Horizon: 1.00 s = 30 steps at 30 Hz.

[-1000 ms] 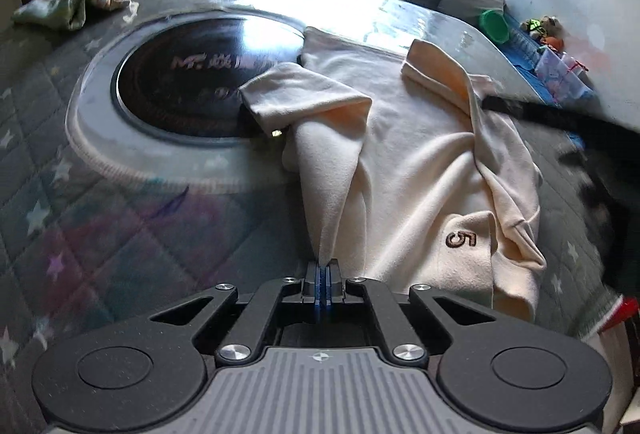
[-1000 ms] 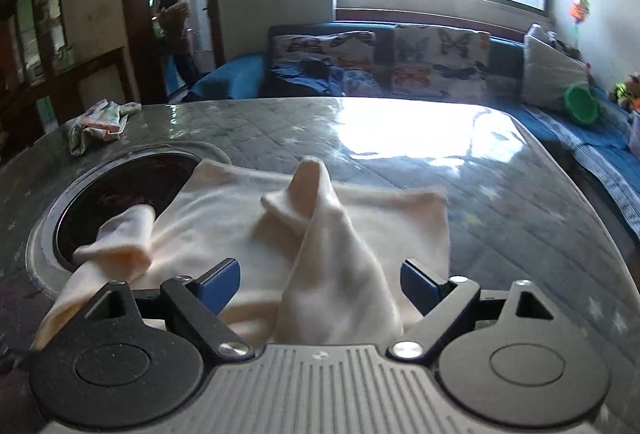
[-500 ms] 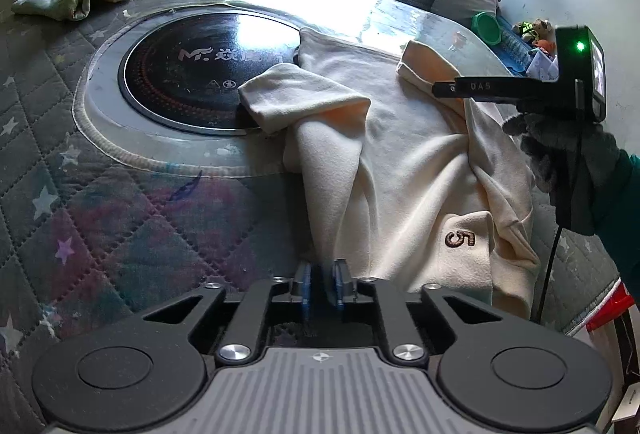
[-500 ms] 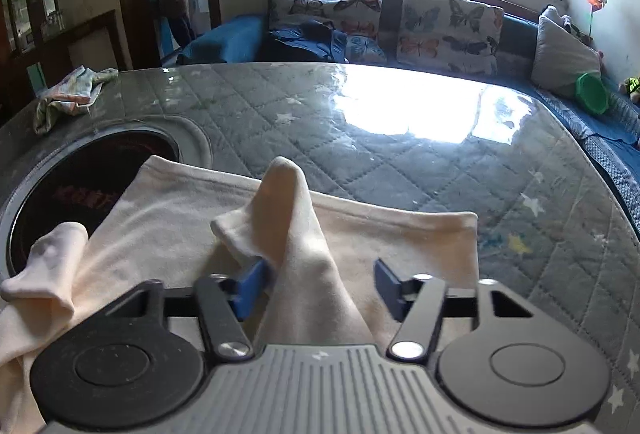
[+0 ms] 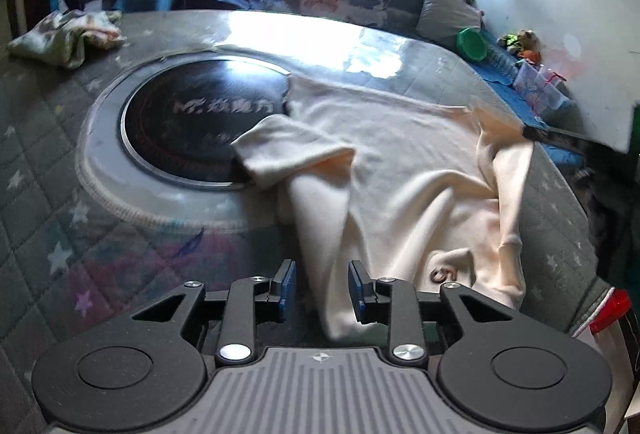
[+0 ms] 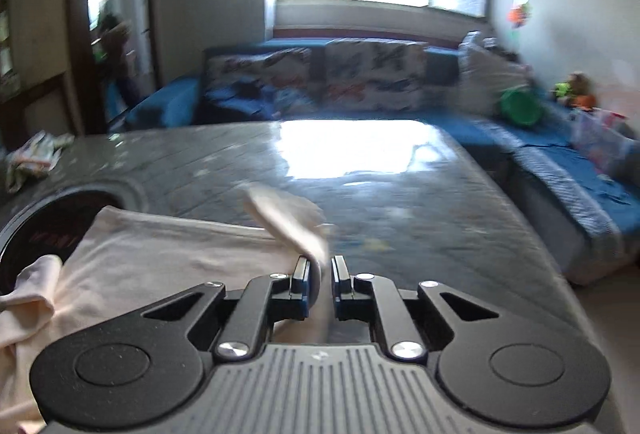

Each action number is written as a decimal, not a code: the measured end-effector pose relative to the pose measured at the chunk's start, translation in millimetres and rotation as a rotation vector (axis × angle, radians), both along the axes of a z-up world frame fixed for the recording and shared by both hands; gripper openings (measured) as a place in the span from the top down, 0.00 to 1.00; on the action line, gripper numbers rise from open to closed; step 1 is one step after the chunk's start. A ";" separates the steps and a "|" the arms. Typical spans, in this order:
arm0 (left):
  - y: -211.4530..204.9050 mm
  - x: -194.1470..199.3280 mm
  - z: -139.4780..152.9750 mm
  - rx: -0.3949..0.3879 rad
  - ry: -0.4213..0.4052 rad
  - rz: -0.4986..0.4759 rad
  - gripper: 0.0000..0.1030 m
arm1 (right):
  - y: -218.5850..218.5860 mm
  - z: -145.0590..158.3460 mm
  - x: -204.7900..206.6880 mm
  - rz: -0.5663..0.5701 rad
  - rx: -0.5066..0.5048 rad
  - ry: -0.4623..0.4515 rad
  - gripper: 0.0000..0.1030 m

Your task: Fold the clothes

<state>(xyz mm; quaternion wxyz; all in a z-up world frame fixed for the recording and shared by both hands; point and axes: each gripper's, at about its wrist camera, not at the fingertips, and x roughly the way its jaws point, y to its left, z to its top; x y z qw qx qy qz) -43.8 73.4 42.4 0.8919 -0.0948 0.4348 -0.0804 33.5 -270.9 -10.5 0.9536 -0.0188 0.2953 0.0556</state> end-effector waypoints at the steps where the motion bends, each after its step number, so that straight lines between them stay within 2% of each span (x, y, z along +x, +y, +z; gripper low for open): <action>1: -3.5 2.0 0.5 -0.001 -0.004 -0.014 0.70 | -9.4 1.6 -7.0 -0.029 -0.002 -0.007 0.91; 6: -26.5 8.2 1.3 -0.010 -0.015 -0.106 0.65 | -50.8 -2.9 -42.2 -0.185 -0.004 -0.007 0.91; 9: -44.8 9.8 1.8 -0.016 -0.020 -0.169 0.60 | -65.5 -8.7 -49.6 -0.187 0.038 0.044 0.87; 11: -56.6 10.8 1.9 -0.012 -0.024 -0.210 0.55 | -68.2 -9.7 -46.8 -0.168 0.071 0.047 0.79; 12: -61.1 10.9 1.6 -0.008 -0.026 -0.224 0.54 | -69.4 -10.0 -45.2 -0.158 0.086 0.048 0.70; 13: -64.7 11.1 1.0 -0.003 -0.026 -0.233 0.52 | -68.5 -10.5 -40.8 -0.146 0.105 0.051 0.60; 14: -68.2 11.3 0.3 0.002 -0.026 -0.241 0.51 | -67.5 -11.8 -34.4 -0.136 0.117 0.055 0.57; 17: -72.7 11.2 -2.7 0.003 -0.018 -0.249 0.50 | -63.9 -18.3 -12.7 -0.118 0.135 0.073 0.54; 23: -74.1 8.7 -7.6 0.010 -0.008 -0.266 0.50 | -56.0 -42.5 32.7 -0.167 0.116 0.127 0.50; 26: -75.1 7.3 -9.6 0.020 -0.007 -0.284 0.51 | -50.2 -53.2 42.3 -0.163 0.087 0.141 0.55; 28: -75.8 6.9 -10.8 0.023 -0.005 -0.294 0.52 | -45.2 -55.0 41.6 -0.137 0.067 0.128 0.85; 30: -76.7 6.4 -10.6 0.025 -0.009 -0.303 0.52 | -43.3 -53.7 38.5 -0.113 0.072 0.124 0.95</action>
